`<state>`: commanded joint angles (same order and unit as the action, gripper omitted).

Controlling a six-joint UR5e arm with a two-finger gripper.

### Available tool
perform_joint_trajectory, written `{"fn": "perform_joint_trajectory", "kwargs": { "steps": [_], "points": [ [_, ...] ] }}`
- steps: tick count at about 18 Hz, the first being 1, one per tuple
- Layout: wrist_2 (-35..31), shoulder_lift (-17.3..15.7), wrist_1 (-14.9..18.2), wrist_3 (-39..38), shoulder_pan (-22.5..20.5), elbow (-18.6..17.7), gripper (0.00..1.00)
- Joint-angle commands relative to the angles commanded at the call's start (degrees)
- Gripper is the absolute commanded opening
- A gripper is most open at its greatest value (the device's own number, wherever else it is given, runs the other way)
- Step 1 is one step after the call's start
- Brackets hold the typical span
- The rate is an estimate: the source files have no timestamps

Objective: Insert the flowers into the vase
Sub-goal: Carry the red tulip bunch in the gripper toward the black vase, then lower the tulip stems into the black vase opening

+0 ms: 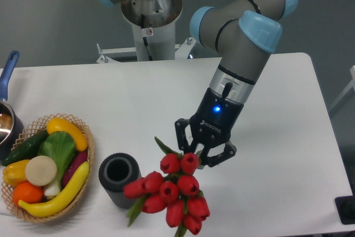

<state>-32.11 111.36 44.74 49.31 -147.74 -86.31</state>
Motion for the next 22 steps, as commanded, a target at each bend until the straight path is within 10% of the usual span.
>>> {"fn": "perform_joint_trajectory", "kwargs": {
  "steps": [10,22],
  "points": [
    [15.0,1.0,-3.7,0.0,2.7,-0.3,0.11],
    [17.9,2.8,-5.5,0.4,6.1,-1.4,0.15]
  ]
}}
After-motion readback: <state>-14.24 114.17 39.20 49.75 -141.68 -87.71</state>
